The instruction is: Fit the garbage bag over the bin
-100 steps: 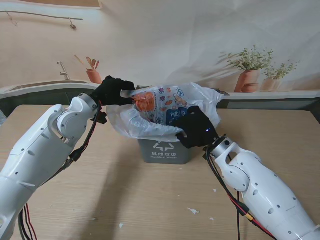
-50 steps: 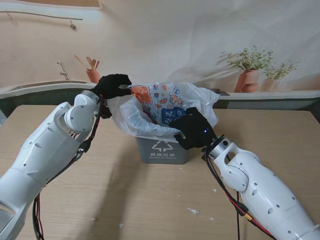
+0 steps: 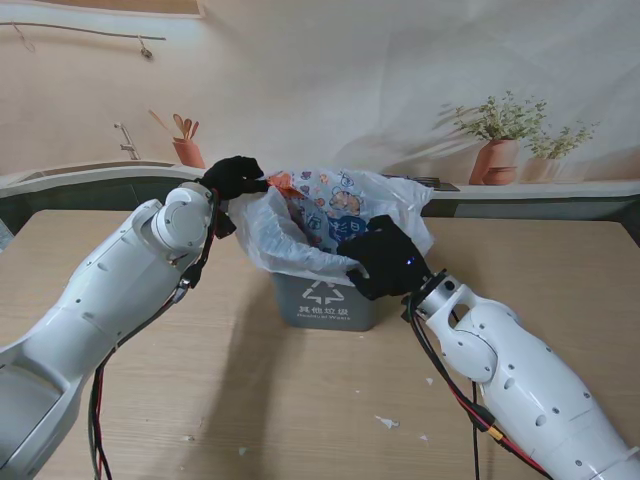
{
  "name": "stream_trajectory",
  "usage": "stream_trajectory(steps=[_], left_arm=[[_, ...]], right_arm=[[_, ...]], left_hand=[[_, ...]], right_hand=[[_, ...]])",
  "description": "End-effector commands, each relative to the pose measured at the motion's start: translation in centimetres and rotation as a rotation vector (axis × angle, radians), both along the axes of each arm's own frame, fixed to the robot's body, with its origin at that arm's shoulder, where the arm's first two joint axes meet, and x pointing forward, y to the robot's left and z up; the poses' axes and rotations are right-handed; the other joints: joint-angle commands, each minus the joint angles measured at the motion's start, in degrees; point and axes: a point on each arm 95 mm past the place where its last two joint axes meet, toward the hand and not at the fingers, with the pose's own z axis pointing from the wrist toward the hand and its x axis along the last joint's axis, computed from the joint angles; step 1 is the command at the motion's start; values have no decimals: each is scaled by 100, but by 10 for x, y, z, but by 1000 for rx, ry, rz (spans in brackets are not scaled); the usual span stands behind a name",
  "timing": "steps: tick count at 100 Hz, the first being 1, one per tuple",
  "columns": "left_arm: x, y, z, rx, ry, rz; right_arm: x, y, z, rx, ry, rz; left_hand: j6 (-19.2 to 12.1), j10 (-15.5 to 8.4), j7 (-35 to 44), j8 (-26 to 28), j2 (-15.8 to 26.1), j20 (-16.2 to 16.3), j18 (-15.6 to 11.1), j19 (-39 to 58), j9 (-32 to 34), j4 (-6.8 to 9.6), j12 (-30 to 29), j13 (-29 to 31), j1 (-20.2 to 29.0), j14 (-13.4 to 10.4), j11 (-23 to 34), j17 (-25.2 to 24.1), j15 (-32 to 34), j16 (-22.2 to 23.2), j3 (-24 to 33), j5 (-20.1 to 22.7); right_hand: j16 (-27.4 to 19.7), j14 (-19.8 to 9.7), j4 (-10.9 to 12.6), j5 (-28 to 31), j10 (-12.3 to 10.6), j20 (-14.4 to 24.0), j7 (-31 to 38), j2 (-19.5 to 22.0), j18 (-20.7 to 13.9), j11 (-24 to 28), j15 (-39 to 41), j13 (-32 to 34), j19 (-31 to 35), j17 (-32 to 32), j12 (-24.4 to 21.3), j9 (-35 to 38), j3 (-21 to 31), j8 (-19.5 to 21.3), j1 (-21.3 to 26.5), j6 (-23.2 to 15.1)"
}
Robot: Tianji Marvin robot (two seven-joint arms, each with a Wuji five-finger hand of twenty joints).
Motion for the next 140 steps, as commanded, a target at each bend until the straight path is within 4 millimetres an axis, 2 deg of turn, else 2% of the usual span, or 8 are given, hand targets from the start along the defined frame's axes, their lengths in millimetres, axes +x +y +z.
stream_trajectory(steps=[1,22,51,60,73,90,121,140], left_arm=[[1,-6,-1,3,26,-3],[4,-9,-12,22,108,32],[1,-5,-30,54,181,34],[-1,0,-30,95,180,8],[-7,6,-26,125,165,-27],[-15,19,-15,121,106,-21],[-29,37,3,-2,41,22],[-36,37,18,-160,-147,40]], right_arm=[[-4,4,-13,-18,45,17],[-4,5,-14,-21,57,24],[-4,5,-13,-22,57,26],[-4,5,-13,-23,56,25],[-4,5,-14,-23,54,21],[-4,6,-14,-23,54,19],[-4,8,-13,-22,47,13],[-4,10,-14,-25,49,16]], left_hand=[[39,146,-21,68,318,52,61,17,-79,92,-99,-174,259,44,138,-90,91,135,78,-90],[294,267,-501,108,394,77,52,-27,-437,201,-122,-394,-432,106,34,-86,20,166,334,-254],[439,277,-879,-20,128,73,14,-130,-824,292,-187,-578,-605,117,-83,-78,-42,183,670,-524],[483,175,-1189,-54,0,93,10,-142,-1180,515,-351,-729,-1103,18,-270,-77,-151,139,1064,-815],[655,88,-2362,-955,-611,38,-120,-489,-2334,394,-1425,-1357,-1657,-152,-1103,-46,-889,-319,1012,-1676],[874,180,-3505,-1695,-511,-174,-158,-1008,-2678,218,-2532,-1795,-2050,-287,-2127,-24,-1971,-1008,292,-2109],[1000,277,-4461,-2223,-118,-458,-250,-2481,-2823,280,-3255,-2007,-1993,-458,-3169,-43,-3145,-1235,-218,-2157],[232,106,-2939,-1424,45,453,-226,-2543,-2670,441,-2416,-1836,-926,-399,-1702,-42,-2192,-565,1031,-1833]], right_hand=[[52,68,-154,320,132,-112,199,-165,-21,156,102,119,178,-57,110,126,483,190,414,-782],[57,37,-162,325,57,-129,182,-190,-37,132,98,57,142,-65,180,65,562,336,455,-973],[64,36,-181,300,40,-130,141,-170,-37,117,105,57,141,-64,233,57,565,449,433,-949],[67,42,-181,298,58,-130,135,-165,-28,116,114,69,142,-62,239,69,562,463,433,-904],[70,65,-181,300,86,-130,129,-170,-18,113,122,86,141,-61,236,82,563,466,432,-859],[73,75,-182,292,107,-128,129,-156,-7,124,131,89,143,-53,233,86,559,465,431,-817],[90,103,-179,266,147,-121,142,-123,-19,156,171,87,155,-49,229,79,528,458,446,-754],[96,113,-177,270,155,-115,145,-126,-12,167,189,107,168,-42,218,94,521,444,434,-735]])
